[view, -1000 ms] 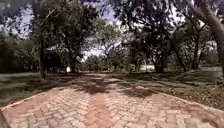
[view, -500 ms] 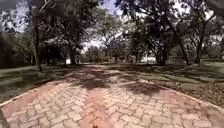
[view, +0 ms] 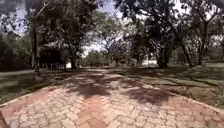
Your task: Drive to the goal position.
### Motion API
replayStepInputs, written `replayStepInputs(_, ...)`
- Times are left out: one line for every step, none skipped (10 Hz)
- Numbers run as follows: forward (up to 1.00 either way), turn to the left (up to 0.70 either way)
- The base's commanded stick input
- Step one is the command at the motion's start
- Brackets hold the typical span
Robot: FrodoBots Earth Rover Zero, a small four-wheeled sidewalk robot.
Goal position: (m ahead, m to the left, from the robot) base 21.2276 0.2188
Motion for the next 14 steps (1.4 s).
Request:
replayStepInputs(0.70, 0.35)
replayStepInputs(0.70, 0.35)
replayStepInputs(0.70, 0.35)
replayStepInputs(0.70, 0.00)
replayStepInputs(0.70, 0.00)
replayStepInputs(0.70, 0.00)
replayStepInputs(0.70, 0.00)
replayStepInputs(0.70, 0.00)
replayStepInputs(0.70, 0.00)
replayStepInputs(0.70, 0.00)
replayStepInputs(0.70, 0.00)
replayStepInputs(0.70, 0.00)
replayStepInputs(0.70, 0.00)
replayStepInputs(0.70, 0.00)
